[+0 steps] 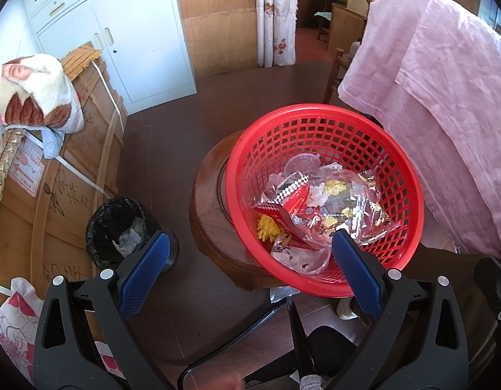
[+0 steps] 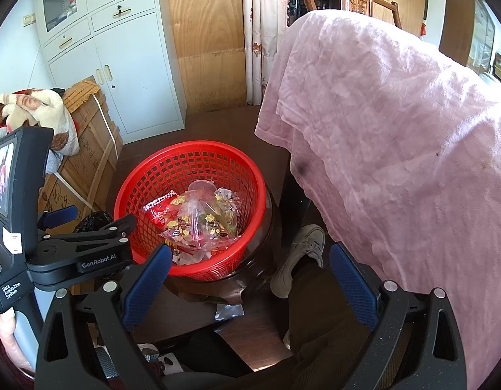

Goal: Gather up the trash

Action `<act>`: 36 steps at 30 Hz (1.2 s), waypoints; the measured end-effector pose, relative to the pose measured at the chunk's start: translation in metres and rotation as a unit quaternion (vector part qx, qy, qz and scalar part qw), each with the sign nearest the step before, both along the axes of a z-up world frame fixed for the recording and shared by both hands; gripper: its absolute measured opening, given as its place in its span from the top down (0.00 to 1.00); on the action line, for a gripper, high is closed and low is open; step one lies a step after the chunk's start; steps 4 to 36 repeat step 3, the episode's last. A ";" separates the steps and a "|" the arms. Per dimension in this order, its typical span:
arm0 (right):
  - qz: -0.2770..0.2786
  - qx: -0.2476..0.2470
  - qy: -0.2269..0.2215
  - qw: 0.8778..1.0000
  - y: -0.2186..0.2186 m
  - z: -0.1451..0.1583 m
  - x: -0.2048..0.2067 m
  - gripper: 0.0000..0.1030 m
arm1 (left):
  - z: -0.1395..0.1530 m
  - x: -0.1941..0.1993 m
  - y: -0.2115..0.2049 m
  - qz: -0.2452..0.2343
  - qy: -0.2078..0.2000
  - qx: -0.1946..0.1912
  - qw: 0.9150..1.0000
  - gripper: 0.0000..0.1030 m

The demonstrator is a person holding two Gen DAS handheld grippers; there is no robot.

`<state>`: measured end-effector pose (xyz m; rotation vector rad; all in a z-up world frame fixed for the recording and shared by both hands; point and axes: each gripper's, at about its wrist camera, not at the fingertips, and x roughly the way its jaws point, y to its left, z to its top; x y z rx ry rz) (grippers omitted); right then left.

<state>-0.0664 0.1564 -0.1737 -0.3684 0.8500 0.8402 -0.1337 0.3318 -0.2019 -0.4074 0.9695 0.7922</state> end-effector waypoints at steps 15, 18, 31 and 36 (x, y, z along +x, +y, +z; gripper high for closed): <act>0.000 0.000 0.000 1.000 0.000 0.000 0.000 0.07 | 0.001 0.000 0.000 0.001 -0.003 -0.001 1.000 0.07; 0.000 0.000 0.000 1.000 0.000 0.000 0.000 0.07 | 0.001 0.000 0.000 0.001 -0.003 -0.001 1.000 0.07; 0.000 0.000 0.000 1.000 0.000 0.000 0.000 0.07 | 0.001 0.000 0.000 0.001 -0.003 -0.001 1.000 0.07; 0.000 0.000 0.000 1.000 0.000 0.000 0.000 0.07 | 0.001 0.000 0.000 0.001 -0.003 -0.001 1.000 0.07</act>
